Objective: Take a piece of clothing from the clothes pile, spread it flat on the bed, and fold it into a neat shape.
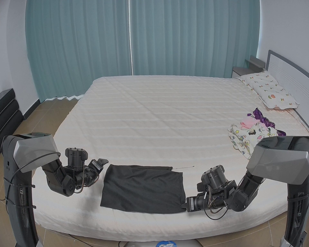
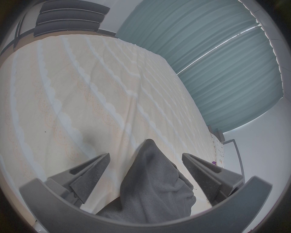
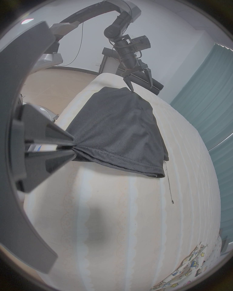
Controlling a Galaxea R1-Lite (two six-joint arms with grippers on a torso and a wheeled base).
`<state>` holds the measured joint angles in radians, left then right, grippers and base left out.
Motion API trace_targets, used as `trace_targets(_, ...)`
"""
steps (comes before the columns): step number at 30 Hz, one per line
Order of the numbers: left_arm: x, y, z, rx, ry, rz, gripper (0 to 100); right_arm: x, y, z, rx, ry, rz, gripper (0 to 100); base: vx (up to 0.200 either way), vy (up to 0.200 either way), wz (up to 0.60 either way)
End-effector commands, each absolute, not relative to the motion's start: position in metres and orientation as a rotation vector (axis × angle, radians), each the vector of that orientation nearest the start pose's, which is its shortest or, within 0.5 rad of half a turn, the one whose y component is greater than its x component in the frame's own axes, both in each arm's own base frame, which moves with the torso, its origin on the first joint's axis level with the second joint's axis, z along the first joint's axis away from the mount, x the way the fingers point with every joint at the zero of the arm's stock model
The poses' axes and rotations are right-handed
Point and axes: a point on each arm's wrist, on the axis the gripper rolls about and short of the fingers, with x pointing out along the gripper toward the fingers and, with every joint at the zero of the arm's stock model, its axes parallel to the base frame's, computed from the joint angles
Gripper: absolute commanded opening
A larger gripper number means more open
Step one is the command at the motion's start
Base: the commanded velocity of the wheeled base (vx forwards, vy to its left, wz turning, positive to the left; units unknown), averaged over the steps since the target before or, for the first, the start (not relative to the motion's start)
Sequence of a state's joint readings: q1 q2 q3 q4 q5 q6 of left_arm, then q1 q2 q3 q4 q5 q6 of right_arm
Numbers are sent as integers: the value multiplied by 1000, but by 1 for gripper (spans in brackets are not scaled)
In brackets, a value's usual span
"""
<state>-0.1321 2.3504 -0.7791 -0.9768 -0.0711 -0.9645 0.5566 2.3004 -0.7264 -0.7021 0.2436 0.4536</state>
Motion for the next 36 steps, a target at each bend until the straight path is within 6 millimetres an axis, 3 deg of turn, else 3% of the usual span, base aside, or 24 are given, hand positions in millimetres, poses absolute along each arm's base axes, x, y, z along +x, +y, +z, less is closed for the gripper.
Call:
trace_targets(1, 368, -51, -20, -913, 644, 106, 100, 289, 184, -25, 278, 1011, 535, 100, 0, 0, 0)
trace_targets(8, 368, -50, -20, -914, 644, 106, 100, 327, 194, -8, 479, 883, 486, 100, 0, 0, 0)
trace_targets(9, 368, -51, -20, -913, 645, 104, 100, 344, 201, -17, 561, 869, 438, 100, 0, 0, 0)
trace_targets(13, 367, -51, -20, -913, 647, 107, 100, 369, 212, -38, 578, 802, 328, 100, 0, 0, 0)
trace_targets(22, 366, -51, -19, -913, 644, 110, 100, 385, 220, -47, 576, 748, 290, 100, 0, 0, 0)
trace_targets(36, 367, -53, -20, -904, 640, 117, 100, 389, 218, -52, 578, 738, 270, 100, 0, 0, 0)
